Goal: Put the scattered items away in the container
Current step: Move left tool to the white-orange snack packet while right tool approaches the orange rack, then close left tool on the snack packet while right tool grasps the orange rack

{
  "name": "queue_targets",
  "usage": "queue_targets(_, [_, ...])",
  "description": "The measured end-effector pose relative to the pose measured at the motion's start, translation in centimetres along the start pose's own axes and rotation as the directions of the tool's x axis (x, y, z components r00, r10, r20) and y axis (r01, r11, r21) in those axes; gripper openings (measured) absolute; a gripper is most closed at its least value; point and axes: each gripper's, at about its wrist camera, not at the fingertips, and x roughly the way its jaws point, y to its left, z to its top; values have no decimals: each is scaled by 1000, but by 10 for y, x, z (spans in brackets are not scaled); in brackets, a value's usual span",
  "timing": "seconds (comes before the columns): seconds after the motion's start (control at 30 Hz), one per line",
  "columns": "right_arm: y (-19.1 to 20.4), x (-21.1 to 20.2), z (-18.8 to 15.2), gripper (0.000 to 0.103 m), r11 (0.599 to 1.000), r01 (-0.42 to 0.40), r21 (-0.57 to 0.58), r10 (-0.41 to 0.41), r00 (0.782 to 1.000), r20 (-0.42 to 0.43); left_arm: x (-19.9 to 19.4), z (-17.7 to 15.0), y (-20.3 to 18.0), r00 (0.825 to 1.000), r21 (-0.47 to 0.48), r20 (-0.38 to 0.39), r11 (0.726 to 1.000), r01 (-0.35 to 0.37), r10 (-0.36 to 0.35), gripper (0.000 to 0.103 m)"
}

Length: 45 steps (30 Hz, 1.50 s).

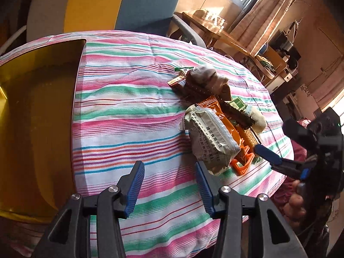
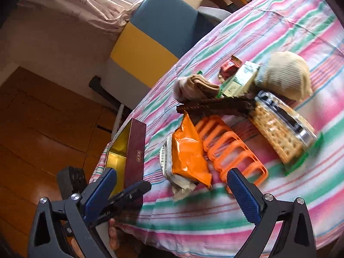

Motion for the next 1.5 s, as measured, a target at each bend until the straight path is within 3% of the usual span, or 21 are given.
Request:
queue_targets(0.17, [22,40,13,103,1000,4,-23,-5,998,-59,-19,1,5,999,-10,29,999,44,-44,50])
queue_targets(0.23, [28,54,10,103,996,-91,0,91,988,-128,-24,2,8,998,-13,35,998,61,-60,50])
queue_targets(0.3, [34,55,3,103,977,-214,25,215,963,-160,-25,1,9,997,-13,36,998,69,-69,50])
queue_targets(0.37, [38,48,-4,103,975,-220,16,220,965,-144,-23,3,7,997,-9,31,997,75,-75,50])
queue_targets(0.67, [9,-2,-26,103,1000,-31,4,31,997,-65,3,22,-25,993,28,-15,992,121,-121,50])
queue_targets(0.9, [-13,-30,-35,103,997,74,-13,-75,997,-32,29,40,-51,995,108,-33,989,97,-94,50])
queue_targets(1.1, [-20,-30,-34,103,995,97,-28,-98,995,-26,39,48,-64,995,192,-40,976,100,-94,51])
queue_targets(1.2, [-14,-23,-34,103,992,108,-63,-110,994,-26,42,49,-67,995,241,-36,965,103,-97,59])
queue_targets(1.43, [-3,-17,-35,103,973,152,-173,-158,987,-21,48,53,-65,987,331,-82,930,158,-138,67])
queue_targets(1.5, [-2,-15,-35,103,967,163,-197,-171,985,-26,50,54,-67,984,366,-102,914,174,-146,80])
